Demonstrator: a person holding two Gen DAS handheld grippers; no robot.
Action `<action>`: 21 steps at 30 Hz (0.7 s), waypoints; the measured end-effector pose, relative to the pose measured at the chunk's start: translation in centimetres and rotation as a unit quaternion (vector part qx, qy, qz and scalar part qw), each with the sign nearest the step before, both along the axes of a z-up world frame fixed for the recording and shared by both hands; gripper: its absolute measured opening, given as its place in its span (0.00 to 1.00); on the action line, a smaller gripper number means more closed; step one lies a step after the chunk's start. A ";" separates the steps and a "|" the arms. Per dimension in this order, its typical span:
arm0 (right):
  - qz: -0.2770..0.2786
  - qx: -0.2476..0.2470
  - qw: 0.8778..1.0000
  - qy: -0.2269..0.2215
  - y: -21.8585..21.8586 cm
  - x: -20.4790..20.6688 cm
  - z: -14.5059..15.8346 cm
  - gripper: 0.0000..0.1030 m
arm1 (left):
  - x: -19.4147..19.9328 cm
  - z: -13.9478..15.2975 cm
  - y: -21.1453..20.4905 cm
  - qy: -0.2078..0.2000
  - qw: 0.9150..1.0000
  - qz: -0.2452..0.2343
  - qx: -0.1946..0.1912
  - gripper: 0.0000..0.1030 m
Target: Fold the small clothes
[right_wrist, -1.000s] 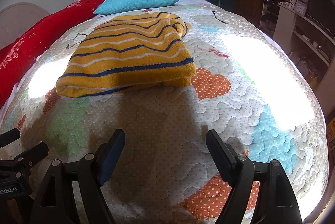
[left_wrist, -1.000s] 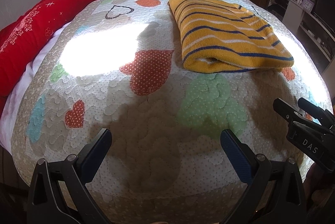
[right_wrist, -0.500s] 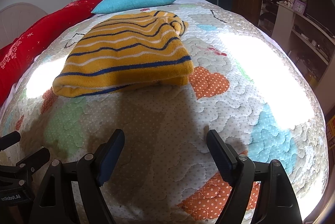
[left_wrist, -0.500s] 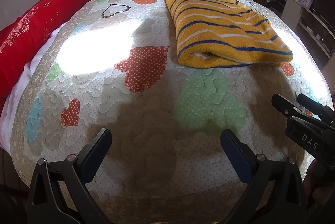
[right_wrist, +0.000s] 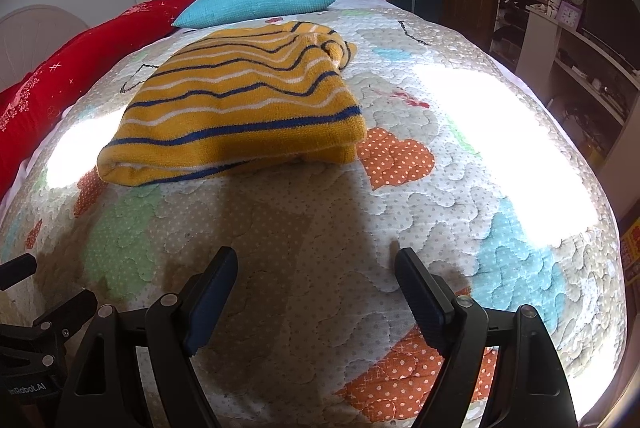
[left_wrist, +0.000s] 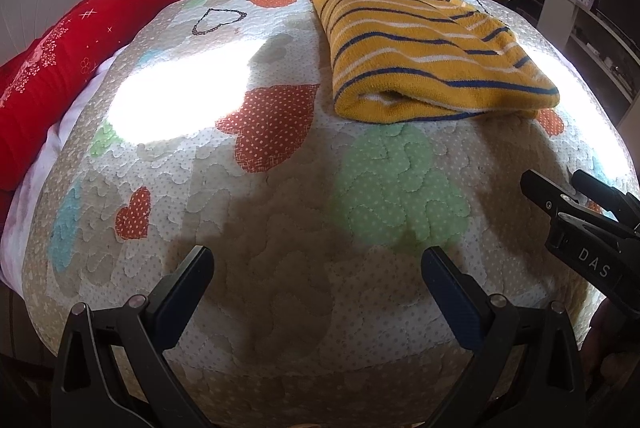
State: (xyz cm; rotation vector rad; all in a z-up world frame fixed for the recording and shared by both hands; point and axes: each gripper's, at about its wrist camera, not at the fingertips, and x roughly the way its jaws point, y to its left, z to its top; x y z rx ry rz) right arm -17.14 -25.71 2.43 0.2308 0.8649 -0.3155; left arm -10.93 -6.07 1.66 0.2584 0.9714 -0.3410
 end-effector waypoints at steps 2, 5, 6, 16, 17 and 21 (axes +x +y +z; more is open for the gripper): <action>0.000 -0.001 1.000 0.000 0.0 0.0 0.0 0.83 | 0.0 -0.1 0.0 -0.001 1.000 0.001 0.003 1.00; -0.001 -0.002 1.000 -0.001 0.1 0.0 0.0 0.83 | -0.1 -0.1 -0.1 -0.001 1.000 0.001 0.006 1.00; -0.001 -0.003 1.000 -0.001 0.2 -0.1 0.0 0.83 | -0.1 -0.2 -0.1 -0.001 1.000 0.001 0.007 1.00; -0.004 -0.006 1.000 -0.002 0.2 0.0 0.0 0.83 | -0.3 -0.4 -0.4 0.001 1.000 -0.002 0.012 1.00; -0.004 -0.007 1.000 -0.003 0.2 0.0 0.0 0.83 | -0.3 -0.4 -0.4 0.002 1.000 -0.002 0.012 1.00; -0.006 -0.008 1.000 -0.005 0.1 -0.1 0.0 0.83 | -0.3 -0.6 -0.4 0.004 1.000 -0.004 0.012 1.00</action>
